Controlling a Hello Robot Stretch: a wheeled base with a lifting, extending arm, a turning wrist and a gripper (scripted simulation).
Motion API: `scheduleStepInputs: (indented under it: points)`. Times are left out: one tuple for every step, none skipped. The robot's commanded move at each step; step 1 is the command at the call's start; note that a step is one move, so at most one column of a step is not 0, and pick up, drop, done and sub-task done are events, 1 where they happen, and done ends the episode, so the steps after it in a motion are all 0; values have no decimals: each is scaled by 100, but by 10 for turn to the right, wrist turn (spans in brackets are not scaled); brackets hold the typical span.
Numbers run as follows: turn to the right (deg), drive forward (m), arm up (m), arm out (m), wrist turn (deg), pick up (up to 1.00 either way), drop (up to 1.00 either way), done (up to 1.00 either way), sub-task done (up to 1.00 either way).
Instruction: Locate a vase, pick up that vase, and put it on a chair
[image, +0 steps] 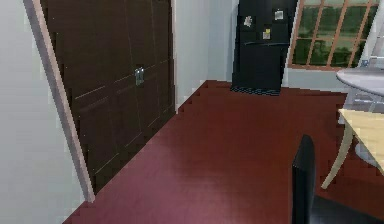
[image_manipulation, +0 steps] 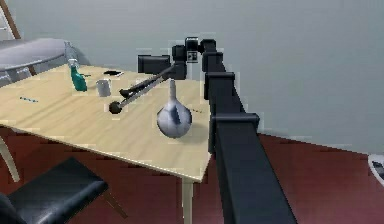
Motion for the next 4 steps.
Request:
scheduleStepInputs:
  points:
    - [0, 0, 0, 0, 450, 0, 0, 0, 0]
    - [0, 0, 0, 0, 270, 0, 0, 0, 0]
    - [0, 0, -24, 0, 0, 0, 0, 0, 0]
    - [0, 0, 0, 0, 0, 100, 0, 0, 0]
